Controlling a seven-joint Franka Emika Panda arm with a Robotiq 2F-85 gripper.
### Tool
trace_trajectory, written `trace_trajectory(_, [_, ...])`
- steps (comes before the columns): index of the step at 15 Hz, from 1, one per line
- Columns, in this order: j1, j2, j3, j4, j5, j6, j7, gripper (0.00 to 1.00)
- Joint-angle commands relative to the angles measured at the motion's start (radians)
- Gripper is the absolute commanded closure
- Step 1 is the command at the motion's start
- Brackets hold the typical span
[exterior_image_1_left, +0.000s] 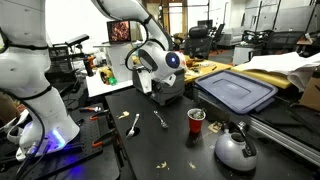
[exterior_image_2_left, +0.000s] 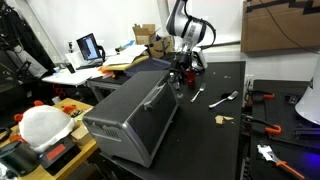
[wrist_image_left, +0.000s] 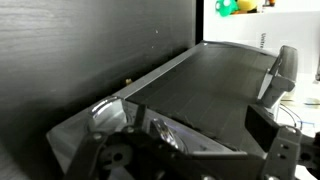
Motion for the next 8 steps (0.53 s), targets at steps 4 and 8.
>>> trace_trajectory(4, [0.034,-0.281,0.023,-0.071,-0.39,0.097,0.254,0.0])
trace_trajectory(8, [0.04,-0.367,0.058,-0.052,-0.662,0.107,0.477,0.0])
